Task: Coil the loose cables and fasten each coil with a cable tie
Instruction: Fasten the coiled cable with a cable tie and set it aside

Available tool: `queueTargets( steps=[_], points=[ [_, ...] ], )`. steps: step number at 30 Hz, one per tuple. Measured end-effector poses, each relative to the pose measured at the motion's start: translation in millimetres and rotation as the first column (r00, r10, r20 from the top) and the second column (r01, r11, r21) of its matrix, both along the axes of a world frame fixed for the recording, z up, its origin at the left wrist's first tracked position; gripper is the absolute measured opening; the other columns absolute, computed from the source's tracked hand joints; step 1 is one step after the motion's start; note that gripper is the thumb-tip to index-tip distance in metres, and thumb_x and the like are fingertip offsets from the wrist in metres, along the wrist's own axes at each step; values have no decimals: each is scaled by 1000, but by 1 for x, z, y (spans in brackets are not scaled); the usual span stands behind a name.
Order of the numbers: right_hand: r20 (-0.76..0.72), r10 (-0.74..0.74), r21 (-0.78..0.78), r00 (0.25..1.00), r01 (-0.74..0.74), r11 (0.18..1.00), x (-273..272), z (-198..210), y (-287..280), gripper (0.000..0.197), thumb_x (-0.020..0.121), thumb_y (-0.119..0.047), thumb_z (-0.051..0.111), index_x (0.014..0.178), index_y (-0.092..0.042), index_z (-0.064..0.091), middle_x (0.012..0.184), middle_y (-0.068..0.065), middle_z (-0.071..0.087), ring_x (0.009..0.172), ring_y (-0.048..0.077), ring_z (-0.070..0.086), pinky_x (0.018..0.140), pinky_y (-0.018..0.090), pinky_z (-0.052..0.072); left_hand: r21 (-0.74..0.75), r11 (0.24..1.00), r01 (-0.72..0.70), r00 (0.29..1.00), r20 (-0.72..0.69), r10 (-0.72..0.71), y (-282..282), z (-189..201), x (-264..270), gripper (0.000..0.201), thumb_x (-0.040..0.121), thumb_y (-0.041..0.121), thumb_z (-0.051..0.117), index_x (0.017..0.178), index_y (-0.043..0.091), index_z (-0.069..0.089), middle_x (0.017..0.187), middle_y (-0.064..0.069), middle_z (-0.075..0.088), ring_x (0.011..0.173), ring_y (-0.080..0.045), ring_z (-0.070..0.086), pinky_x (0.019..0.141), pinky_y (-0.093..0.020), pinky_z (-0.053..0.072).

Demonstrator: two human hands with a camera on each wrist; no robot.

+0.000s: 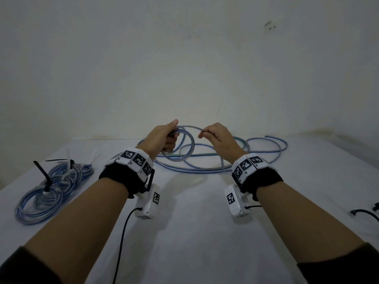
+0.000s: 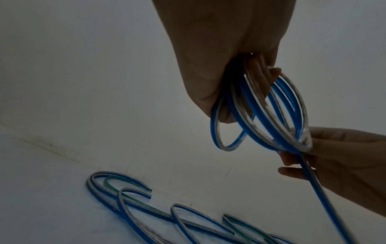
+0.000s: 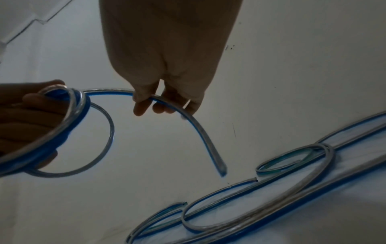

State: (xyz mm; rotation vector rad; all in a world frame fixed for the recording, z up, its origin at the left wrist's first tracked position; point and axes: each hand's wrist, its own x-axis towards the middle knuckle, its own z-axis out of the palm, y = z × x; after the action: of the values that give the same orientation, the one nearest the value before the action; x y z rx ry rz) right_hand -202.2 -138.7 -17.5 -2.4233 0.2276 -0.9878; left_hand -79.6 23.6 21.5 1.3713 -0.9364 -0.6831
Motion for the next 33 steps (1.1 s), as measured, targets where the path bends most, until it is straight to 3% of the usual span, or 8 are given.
queueTargets(
  steps=[2, 7, 11, 14, 17, 23, 30, 33],
  points=[
    [22, -93, -81, 995, 94, 992, 0, -2, -6, 29, 94, -23, 45, 86, -13, 70, 86, 2, 65, 85, 9, 47, 81, 27, 26, -8, 999, 38, 994, -103, -39, 1, 1, 1, 39, 99, 25, 30, 65, 10, 41, 41, 11, 24, 35, -4, 20, 39, -16, 16],
    [-34, -168, 21, 985, 169, 985, -4, -2, -6, 16, 94, -12, 50, 94, -3, 64, 82, 12, 65, 75, 18, 53, 73, 33, 44, -64, 994, 85, 987, -128, -93, 1, -3, 0, 35, 101, 26, 28, 73, 12, 44, 47, 8, 35, 39, -8, 36, 43, -16, 32],
    [-70, -63, 203, 996, 76, 976, -10, -10, -3, 19, 91, -3, 48, 102, -16, 40, 75, 7, 62, 66, 20, 53, 59, 24, 42, -117, 991, 70, 986, -142, -87, 3, -2, 0, 35, 102, 26, 28, 75, 12, 44, 46, 8, 39, 38, -8, 40, 44, -17, 39],
    [-88, 39, 228, 995, -18, 974, -12, -11, 1, 20, 90, 3, 43, 93, -16, 47, 78, 8, 63, 57, 16, 50, 52, 27, 44, -141, 988, 68, 985, -149, -89, 1, -3, 1, 34, 102, 27, 28, 75, 14, 43, 45, 11, 31, 36, -5, 29, 42, -18, 37],
    [-92, 168, 276, 981, -137, 951, -10, -14, 7, 33, 86, 14, 39, 98, -11, 57, 89, 12, 64, 67, 19, 60, 60, 28, 55, -162, 986, 48, 954, -286, -94, -4, -2, 4, 35, 100, 24, 24, 72, 13, 42, 44, 8, 33, 35, -8, 29, 46, -21, 32],
    [-58, 123, 112, 991, -116, 987, -5, -16, 14, 16, 80, 1, 65, 93, -8, 67, 81, 3, 68, 74, 17, 65, 67, 28, 56, -255, 967, -13, 944, -321, -72, -9, -7, 3, 31, 101, 17, 25, 78, 10, 44, 48, 7, 42, 41, -8, 39, 57, -25, 27],
    [52, 97, -75, 994, -93, 993, 4, -15, 28, 7, 81, -12, 68, 82, -5, 69, 80, 10, 59, 71, 16, 55, 66, 21, 45, -325, 945, 36, 925, -347, -155, -15, -10, -9, 35, 101, 27, 25, 84, 10, 49, 57, 5, 46, 50, -9, 42, 52, -18, 37],
    [76, 83, -54, 994, -79, 995, 4, -15, 35, 11, 83, -12, 67, 79, -2, 65, 74, 5, 56, 64, 4, 47, 63, 10, 37, -345, 936, 65, 897, -391, -207, -17, -8, -13, 27, 94, 26, 35, 79, 9, 51, 59, 2, 44, 53, -12, 40, 58, -23, 33]
  ],
)
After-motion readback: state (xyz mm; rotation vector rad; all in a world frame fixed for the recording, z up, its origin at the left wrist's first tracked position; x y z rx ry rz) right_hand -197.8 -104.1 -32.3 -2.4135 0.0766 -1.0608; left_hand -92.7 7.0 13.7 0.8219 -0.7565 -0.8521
